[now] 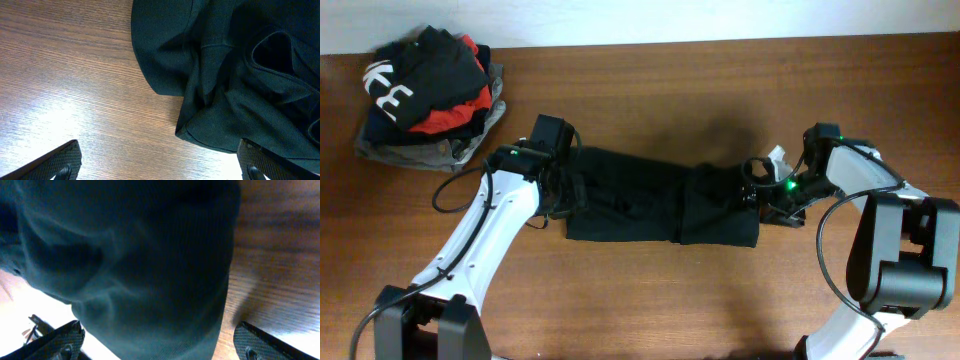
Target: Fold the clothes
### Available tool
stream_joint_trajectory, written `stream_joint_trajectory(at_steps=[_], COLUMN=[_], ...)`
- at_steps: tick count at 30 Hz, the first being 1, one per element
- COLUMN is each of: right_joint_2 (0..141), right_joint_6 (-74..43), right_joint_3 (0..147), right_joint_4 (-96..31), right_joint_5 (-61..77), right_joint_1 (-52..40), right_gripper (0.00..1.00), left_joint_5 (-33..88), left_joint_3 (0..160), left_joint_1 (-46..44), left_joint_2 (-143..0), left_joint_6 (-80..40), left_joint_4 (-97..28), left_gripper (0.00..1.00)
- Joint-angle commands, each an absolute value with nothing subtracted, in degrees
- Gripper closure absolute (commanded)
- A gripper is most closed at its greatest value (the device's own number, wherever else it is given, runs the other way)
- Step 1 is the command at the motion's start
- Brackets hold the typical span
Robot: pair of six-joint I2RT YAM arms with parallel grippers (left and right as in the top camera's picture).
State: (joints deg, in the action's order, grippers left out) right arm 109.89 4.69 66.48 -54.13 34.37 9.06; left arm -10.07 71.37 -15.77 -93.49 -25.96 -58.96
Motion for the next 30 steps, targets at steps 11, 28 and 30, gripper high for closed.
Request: stream_joint_trajectory(at_steps=[11, 28, 30], right_joint_2=[110.00, 109.84, 109.84], right_joint_6=[3.38, -0.91, -0.93], right_joint_3=[56.84, 71.02, 75.94], right_joint_4=[-42.04, -55.86, -61.14], right_joint_5=[42.63, 23.44, 18.06], right_joint_1=[9.02, 15.00, 15.90], right_gripper=[0.29, 0.96, 0.96], left_joint_5=[-10.70, -10.72, -10.72], left_joint_3=[71.29, 71.29, 71.29], left_joint_1=[-15.59, -15.59, -15.59], left_joint_2=[-93.89, -93.89, -93.89], left_joint_6=[-26.46, -26.46, -26.46], left_joint_4=[-58.98, -59.18, -59.16], left_gripper=[0.01, 0.01, 0.01])
